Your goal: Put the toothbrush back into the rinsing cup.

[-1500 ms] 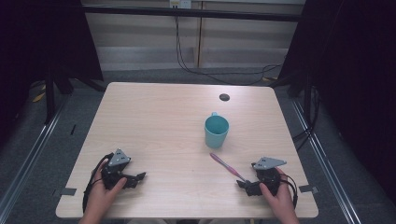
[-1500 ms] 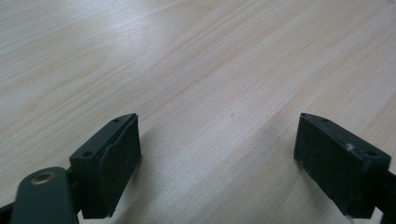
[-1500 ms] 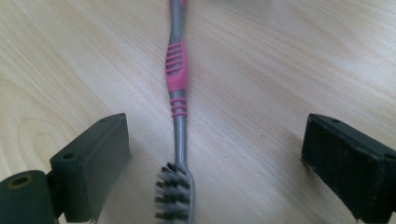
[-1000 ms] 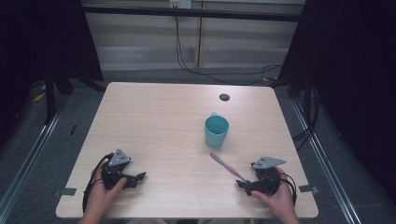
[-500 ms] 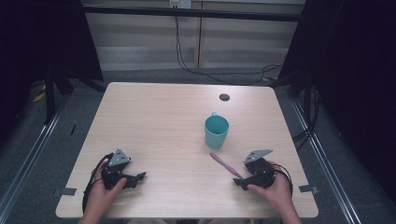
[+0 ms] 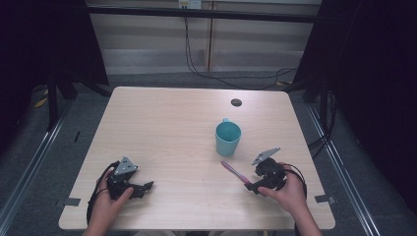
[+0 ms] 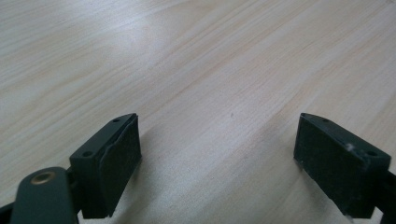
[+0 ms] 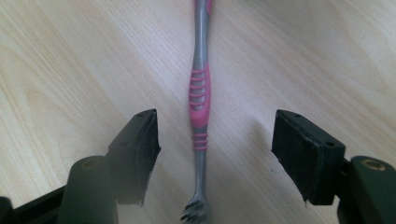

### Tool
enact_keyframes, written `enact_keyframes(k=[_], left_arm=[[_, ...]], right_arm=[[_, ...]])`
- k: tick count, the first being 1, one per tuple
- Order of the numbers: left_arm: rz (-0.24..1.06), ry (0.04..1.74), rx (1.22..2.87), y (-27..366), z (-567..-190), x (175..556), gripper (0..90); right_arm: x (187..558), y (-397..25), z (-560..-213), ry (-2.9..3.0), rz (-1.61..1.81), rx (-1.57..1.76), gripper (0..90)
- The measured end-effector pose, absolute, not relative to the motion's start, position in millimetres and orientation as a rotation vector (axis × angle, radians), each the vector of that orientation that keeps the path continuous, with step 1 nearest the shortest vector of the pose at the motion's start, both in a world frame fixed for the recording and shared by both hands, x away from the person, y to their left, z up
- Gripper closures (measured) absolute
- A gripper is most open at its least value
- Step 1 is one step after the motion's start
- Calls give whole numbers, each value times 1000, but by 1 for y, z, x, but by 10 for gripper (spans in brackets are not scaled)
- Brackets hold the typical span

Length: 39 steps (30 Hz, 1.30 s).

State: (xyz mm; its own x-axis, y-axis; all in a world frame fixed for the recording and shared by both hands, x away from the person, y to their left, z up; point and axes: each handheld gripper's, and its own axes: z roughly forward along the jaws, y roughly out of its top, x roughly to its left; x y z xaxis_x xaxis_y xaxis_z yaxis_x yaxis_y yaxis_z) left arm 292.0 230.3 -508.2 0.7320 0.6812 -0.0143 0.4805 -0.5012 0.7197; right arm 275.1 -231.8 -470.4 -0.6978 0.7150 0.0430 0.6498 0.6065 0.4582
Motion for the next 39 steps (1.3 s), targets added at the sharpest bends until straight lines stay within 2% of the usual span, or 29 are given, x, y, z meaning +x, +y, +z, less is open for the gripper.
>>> enact_keyframes(k=[19,21,39], left_arm=[[352,872,2199,230,-508,292,144],[351,873,2199,230,-508,292,144],[351,873,2199,230,-508,292,144]], right_arm=[[291,-216,-469,2745,573,1114,371],[292,-215,-469,2758,573,1113,403],[303,-208,-468,2809,491,1113,472]])
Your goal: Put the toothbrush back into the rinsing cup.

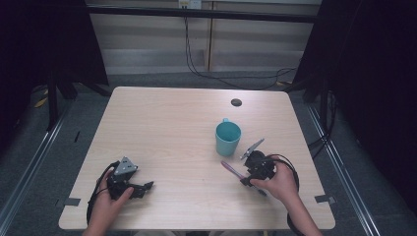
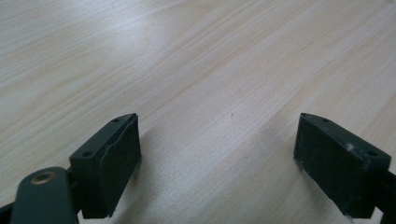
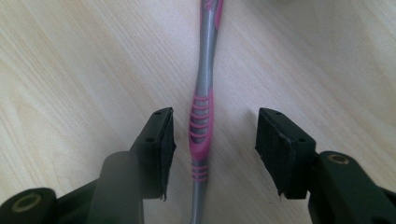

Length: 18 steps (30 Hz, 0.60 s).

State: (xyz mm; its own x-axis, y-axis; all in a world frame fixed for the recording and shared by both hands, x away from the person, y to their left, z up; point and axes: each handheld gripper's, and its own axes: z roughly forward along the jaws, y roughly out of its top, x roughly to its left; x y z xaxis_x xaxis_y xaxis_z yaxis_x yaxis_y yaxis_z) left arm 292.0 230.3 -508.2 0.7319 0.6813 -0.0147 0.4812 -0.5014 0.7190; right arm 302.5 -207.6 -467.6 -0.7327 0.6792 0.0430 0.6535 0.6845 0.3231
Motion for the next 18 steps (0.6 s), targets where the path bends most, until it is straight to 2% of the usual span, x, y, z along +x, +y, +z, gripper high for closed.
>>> enact_keyframes(k=[18], left_arm=[[353,873,2199,230,-508,292,144]], right_arm=[[307,-203,-467,2845,408,1144,561]])
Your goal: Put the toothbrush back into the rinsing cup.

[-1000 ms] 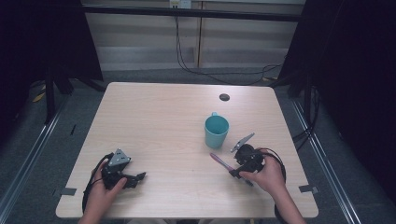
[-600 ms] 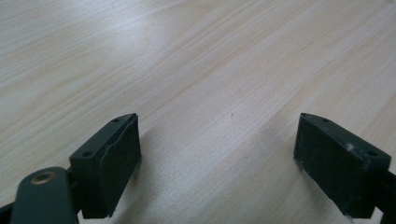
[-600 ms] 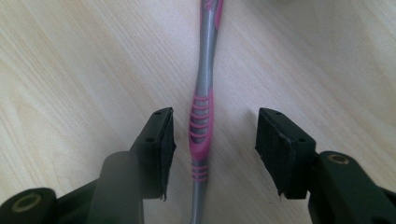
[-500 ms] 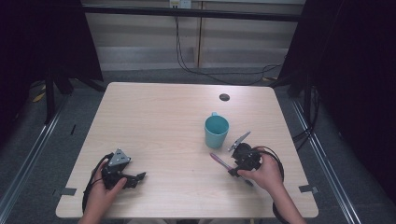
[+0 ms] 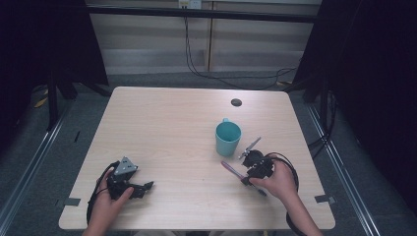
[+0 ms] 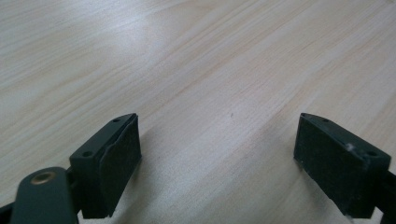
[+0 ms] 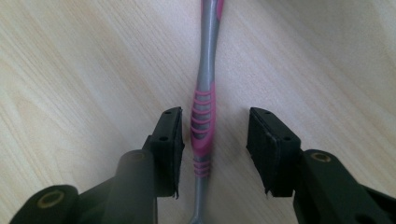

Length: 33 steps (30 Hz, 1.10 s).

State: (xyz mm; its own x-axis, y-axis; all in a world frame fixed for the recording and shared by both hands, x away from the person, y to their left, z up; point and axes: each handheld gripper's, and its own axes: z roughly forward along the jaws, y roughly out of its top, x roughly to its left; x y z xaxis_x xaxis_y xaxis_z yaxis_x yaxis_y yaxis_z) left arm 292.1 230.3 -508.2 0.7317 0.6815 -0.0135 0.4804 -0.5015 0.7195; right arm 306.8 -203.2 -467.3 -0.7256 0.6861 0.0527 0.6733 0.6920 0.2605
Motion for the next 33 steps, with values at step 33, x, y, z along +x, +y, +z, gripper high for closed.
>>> enact_keyframes(k=[33], left_arm=[[354,872,2199,230,-508,292,144]], right_arm=[[307,-198,-468,2892,308,1050,801]])
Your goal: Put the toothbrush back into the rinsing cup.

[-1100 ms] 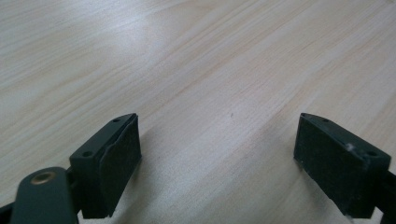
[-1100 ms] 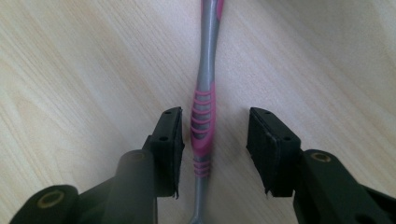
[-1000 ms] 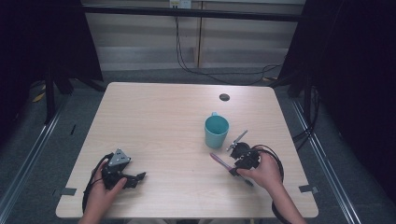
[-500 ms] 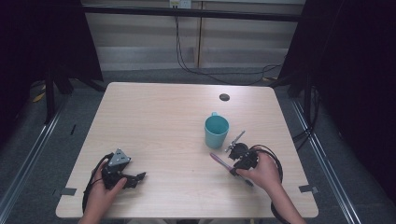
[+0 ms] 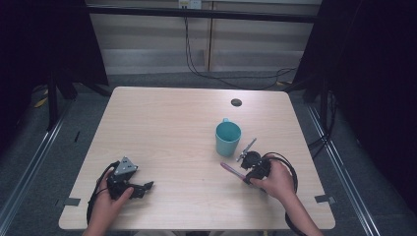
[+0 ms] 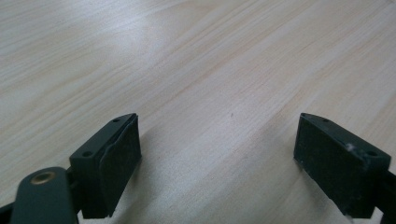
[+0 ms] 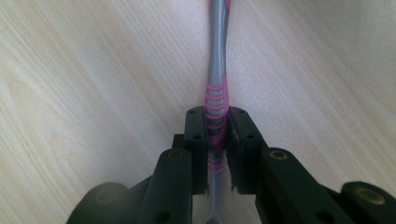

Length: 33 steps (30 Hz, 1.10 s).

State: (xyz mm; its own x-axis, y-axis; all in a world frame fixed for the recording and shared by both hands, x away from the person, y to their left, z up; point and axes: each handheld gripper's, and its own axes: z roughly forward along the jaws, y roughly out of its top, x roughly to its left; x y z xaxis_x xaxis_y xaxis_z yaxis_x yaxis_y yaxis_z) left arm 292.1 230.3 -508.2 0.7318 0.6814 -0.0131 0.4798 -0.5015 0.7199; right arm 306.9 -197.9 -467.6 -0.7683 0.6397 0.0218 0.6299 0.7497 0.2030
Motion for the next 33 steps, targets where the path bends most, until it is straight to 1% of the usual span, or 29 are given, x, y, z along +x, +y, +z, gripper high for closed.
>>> enact_keyframes(k=[9,30,33], left_arm=[[354,872,2200,230,-508,292,143],[353,876,2194,230,-508,292,142],[346,877,2199,229,-508,292,126]], right_arm=[[305,-195,-467,2895,294,977,801],[304,-202,-453,2894,350,964,801],[303,-201,-451,2894,346,959,801]])
